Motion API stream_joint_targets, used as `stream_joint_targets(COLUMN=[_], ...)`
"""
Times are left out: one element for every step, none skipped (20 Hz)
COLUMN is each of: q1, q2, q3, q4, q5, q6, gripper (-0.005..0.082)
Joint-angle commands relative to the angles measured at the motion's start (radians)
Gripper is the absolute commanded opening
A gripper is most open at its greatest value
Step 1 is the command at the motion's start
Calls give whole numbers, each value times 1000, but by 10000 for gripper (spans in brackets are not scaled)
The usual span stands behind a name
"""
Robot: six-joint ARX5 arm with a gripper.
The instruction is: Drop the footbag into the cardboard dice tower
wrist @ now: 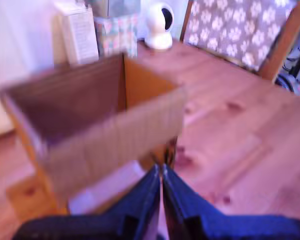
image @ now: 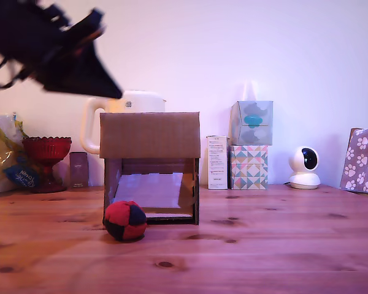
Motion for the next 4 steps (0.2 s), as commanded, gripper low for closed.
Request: stream_joint_targets(q1=[6, 13, 17, 19], q2=[-19, -35, -52, -69], q3=[-58, -87, -114, -136], q4=[11, 11, 9, 3], q5=[1, 1, 0, 0], q6=[-16, -28, -41, -58], gripper=[-24, -24, -24, -24])
